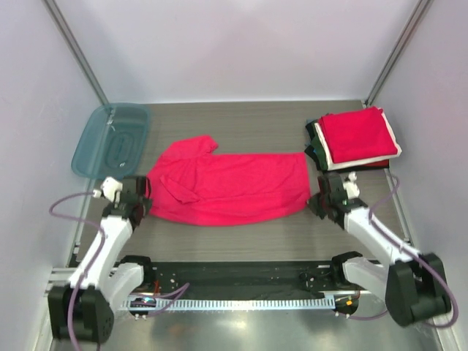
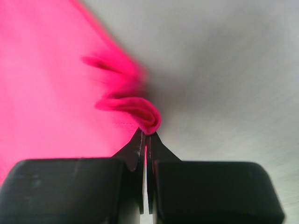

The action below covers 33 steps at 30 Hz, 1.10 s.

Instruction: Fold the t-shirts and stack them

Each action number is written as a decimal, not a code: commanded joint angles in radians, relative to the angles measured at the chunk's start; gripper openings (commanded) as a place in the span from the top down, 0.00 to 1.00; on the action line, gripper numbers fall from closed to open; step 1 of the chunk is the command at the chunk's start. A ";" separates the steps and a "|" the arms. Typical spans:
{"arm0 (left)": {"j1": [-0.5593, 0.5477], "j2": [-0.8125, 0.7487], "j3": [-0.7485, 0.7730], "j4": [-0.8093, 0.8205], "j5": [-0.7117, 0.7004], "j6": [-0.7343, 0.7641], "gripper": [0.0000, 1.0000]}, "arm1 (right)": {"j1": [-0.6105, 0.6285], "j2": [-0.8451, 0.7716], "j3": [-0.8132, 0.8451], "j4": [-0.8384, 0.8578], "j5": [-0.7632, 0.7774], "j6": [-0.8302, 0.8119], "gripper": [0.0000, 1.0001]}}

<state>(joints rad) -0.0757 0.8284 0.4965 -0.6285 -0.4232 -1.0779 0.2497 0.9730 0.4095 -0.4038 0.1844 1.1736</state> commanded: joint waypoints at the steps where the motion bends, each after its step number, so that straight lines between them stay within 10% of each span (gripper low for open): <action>1: 0.014 0.219 0.278 0.100 -0.031 -0.016 0.94 | -0.039 0.157 0.285 0.080 0.089 -0.051 0.99; 6: 0.034 0.358 0.672 -0.163 -0.084 0.048 1.00 | -0.145 0.222 0.580 0.016 -0.011 -0.144 0.99; 16: 0.036 -0.038 0.124 -0.008 0.024 0.032 0.99 | -0.148 -0.103 0.137 -0.033 -0.077 -0.124 0.99; 33: 0.031 -0.189 0.014 -0.138 0.021 0.010 0.90 | -0.150 -0.341 -0.021 -0.231 -0.031 -0.177 0.94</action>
<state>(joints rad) -0.0479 0.6548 0.5114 -0.7414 -0.3698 -1.0470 0.1043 0.6601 0.3973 -0.5949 0.1104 0.9997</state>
